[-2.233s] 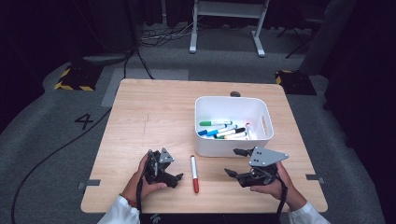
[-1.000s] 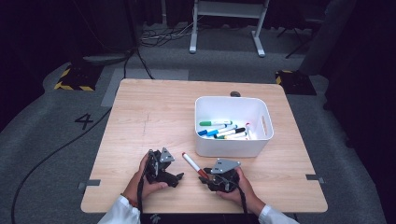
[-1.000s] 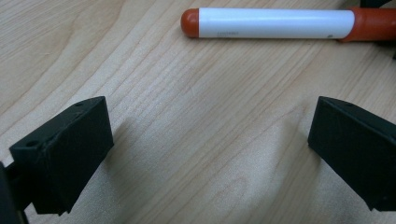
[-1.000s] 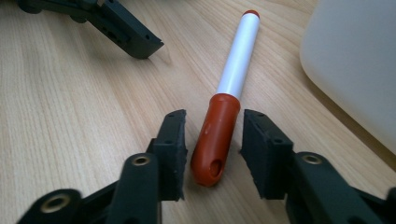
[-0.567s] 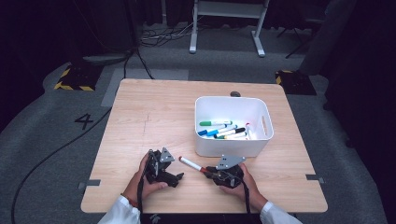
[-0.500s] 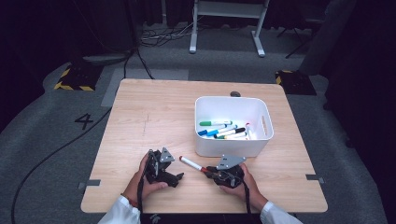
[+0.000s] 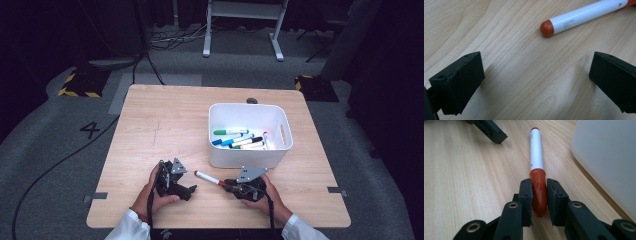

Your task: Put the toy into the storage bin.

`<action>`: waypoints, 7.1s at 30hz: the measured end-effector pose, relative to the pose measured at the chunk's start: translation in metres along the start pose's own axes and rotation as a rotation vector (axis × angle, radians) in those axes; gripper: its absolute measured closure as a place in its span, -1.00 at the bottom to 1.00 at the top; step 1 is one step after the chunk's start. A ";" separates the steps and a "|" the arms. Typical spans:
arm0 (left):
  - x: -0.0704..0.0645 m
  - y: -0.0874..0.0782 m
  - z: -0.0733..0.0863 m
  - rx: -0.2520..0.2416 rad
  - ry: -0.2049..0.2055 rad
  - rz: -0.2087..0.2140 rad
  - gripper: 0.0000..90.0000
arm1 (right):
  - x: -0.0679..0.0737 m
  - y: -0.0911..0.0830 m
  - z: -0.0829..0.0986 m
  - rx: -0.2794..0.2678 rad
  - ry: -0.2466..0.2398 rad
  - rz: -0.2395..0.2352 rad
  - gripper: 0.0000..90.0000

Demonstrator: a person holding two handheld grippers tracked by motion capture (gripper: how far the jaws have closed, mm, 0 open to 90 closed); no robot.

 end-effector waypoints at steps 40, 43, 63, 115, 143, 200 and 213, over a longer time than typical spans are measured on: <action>0.000 0.000 0.000 -0.001 0.000 -0.004 -1.00 | -0.004 -0.142 -0.050 -0.163 -0.242 -0.039 0.67; 0.000 0.000 0.000 -0.002 0.000 -0.004 -1.00 | -0.010 -0.154 -0.056 -0.183 -0.235 -0.026 0.67; 0.000 0.000 0.000 -0.001 -0.002 -0.004 -1.00 | -0.048 -0.183 -0.085 -0.222 -0.213 0.070 0.67; 0.000 0.000 -0.001 0.001 -0.002 -0.004 -1.00 | -0.129 -0.108 -0.083 0.298 -0.167 0.017 0.47; 0.000 0.000 -0.001 0.000 -0.002 -0.006 -1.00 | -0.121 -0.174 -0.077 -0.034 0.007 0.382 -0.44; 0.000 0.001 -0.001 0.001 0.001 -0.009 -1.00 | -0.087 -0.145 0.079 0.094 0.078 0.441 -0.53; 0.000 0.001 -0.001 0.001 0.001 -0.009 -1.00 | -0.087 -0.139 0.112 0.095 0.166 0.411 -0.58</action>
Point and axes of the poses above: each handheld gripper's, and its own axes: y roughly forward along the jaws, z roughly out of its underside, x roughly to its left, the point moved 3 cm from there along y, roughly forward along the jaws, and after that the axes turned 4 degrees about y, right-handed, at the moved point
